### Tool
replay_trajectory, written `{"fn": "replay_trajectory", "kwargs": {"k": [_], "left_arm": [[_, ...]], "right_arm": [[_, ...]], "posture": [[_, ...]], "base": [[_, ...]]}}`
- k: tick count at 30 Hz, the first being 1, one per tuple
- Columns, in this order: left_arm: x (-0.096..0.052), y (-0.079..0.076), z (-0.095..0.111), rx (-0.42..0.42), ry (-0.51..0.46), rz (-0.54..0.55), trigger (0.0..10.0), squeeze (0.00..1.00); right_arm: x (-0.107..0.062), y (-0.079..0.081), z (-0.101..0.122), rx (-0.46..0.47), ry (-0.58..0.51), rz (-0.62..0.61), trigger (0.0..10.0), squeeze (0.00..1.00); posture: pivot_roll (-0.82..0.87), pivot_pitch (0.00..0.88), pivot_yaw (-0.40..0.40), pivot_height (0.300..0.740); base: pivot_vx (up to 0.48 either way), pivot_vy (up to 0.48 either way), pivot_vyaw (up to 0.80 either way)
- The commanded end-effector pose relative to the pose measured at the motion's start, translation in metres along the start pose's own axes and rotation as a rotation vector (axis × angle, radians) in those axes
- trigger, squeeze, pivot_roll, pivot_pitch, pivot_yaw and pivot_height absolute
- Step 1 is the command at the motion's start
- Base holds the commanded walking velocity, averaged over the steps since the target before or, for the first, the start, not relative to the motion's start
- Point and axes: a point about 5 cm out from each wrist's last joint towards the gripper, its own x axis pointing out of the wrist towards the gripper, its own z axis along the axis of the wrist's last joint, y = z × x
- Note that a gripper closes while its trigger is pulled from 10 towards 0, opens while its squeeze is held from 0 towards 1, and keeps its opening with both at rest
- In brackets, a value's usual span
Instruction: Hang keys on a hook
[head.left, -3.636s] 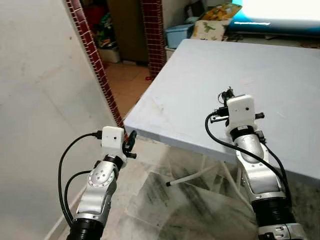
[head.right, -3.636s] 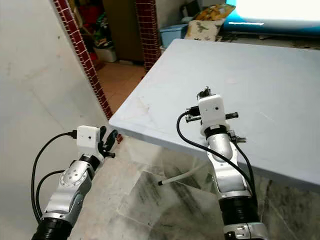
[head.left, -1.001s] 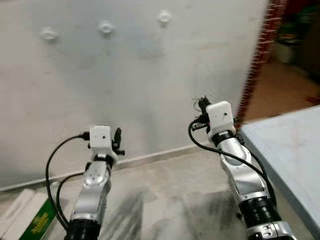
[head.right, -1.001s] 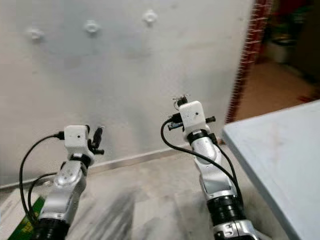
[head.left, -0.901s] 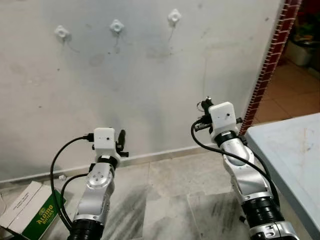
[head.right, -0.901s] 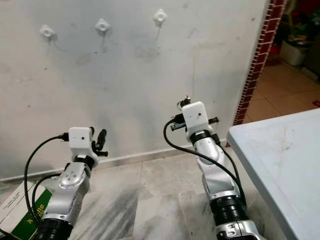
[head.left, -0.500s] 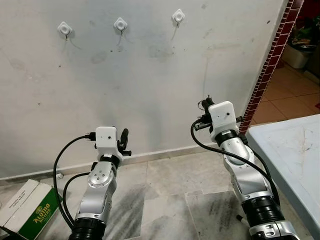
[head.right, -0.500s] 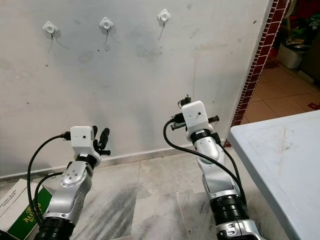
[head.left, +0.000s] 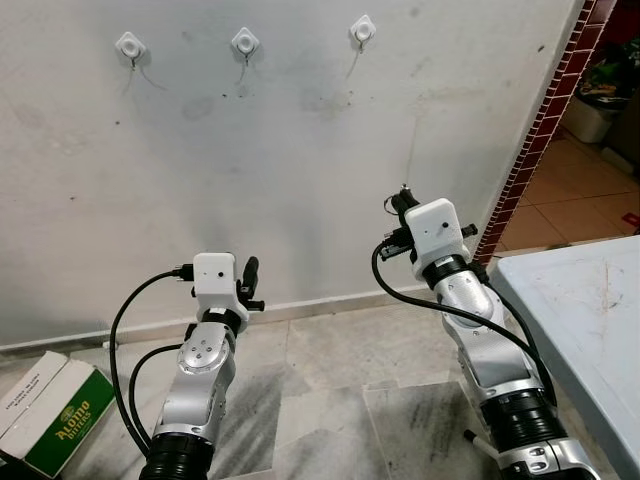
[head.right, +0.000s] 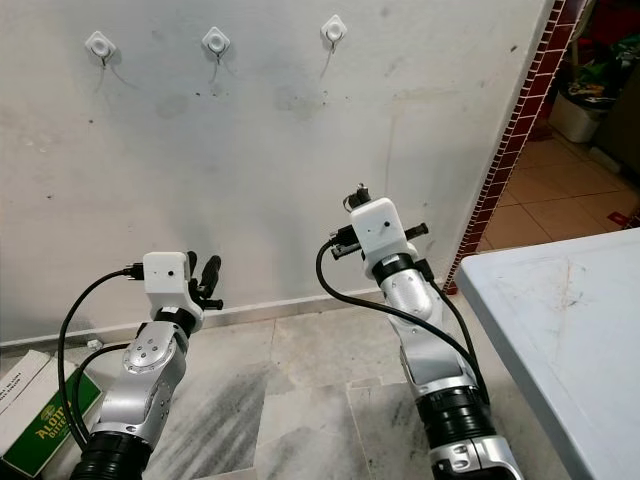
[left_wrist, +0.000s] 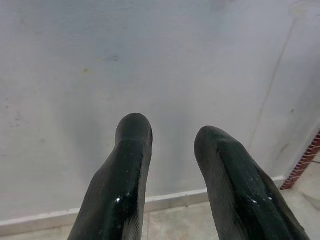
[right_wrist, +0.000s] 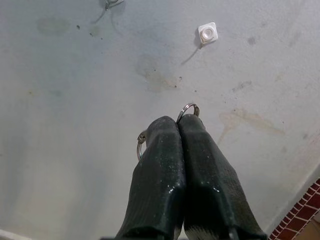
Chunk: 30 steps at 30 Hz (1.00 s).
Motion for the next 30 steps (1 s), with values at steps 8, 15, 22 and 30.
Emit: {"fn": "replay_trajectory", "kwargs": {"k": [8, 15, 22, 30], "left_arm": [[0.0013, -0.0021, 0.0039, -0.047, -0.014, -0.038, 10.0, 0.0], [0.0019, -0.0053, 0.0039, -0.053, -0.015, -0.055, 10.0, 0.0], [0.0005, -0.0046, 0.0025, -0.055, -0.007, -0.063, 10.0, 0.0], [-0.0001, -0.0044, 0.0021, -0.053, -0.003, -0.066, 10.0, 0.0]], "right_arm": [[0.0, 0.002, 0.0077, -0.012, -0.04, -0.002, 10.0, 0.0], [0.0001, 0.0015, 0.0079, -0.015, -0.04, -0.003, 10.0, 0.0], [-0.001, 0.0041, 0.0063, -0.007, -0.035, -0.002, 10.0, 0.0], [-0.0015, 0.0047, 0.0052, 0.0, -0.027, -0.001, 10.0, 0.0]], "posture": [[-0.06, 0.0, 0.048, 0.74], [-0.06, 0.0, 0.053, 0.74], [-0.06, 0.0, 0.059, 0.74], [-0.06, 0.0, 0.061, 0.74]], "base": [[0.315, 0.0, 0.0], [0.412, 0.0, 0.0], [0.43, 0.0, 0.0], [0.432, 0.0, 0.0]]}}
